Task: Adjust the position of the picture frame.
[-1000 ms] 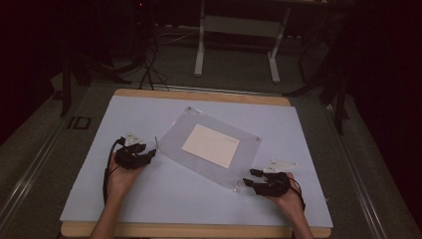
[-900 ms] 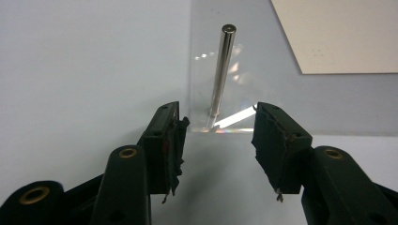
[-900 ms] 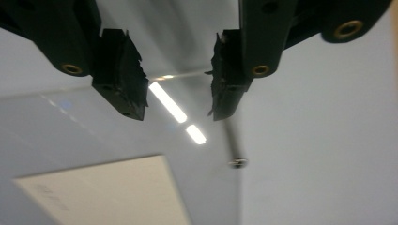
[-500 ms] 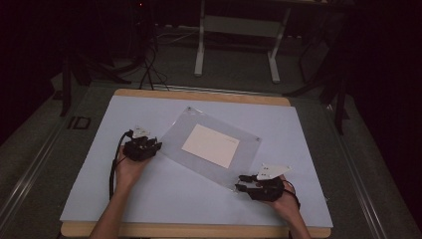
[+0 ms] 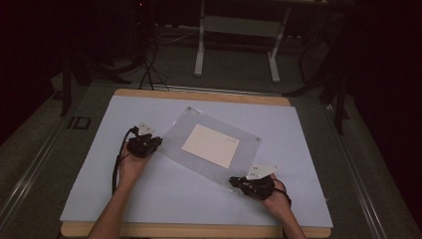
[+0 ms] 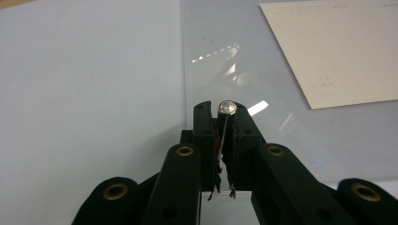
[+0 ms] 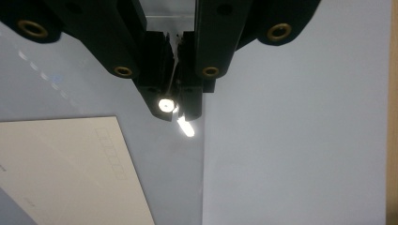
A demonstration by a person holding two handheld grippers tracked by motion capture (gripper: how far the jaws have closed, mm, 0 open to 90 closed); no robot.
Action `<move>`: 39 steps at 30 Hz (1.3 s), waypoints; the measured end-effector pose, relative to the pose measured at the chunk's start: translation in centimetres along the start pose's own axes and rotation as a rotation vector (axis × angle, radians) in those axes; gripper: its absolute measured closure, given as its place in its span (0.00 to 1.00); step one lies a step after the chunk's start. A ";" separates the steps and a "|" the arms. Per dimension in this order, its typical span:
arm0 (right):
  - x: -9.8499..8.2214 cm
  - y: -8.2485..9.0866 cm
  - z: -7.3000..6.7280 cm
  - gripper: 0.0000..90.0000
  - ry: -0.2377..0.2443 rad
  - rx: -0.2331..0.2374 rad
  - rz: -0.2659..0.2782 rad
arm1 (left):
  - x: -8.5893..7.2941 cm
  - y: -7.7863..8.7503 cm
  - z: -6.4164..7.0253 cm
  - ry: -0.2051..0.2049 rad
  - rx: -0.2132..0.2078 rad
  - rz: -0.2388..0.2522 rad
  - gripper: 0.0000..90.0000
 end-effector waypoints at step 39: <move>4.3 -7.2 -10.5 0.76 0.144 0.124 -0.057 | 6.6 -8.9 0.1 0.056 -0.060 -0.077 0.59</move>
Point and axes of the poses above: each handheld gripper's, and its own axes: y roughly backward along the jaws, x roughly out of its top, z roughly to its right, the point moved 4 cm from there along -y, roughly forward along the jaws, and after that the axes turned 12 degrees about -y, right-handed, at the moved point
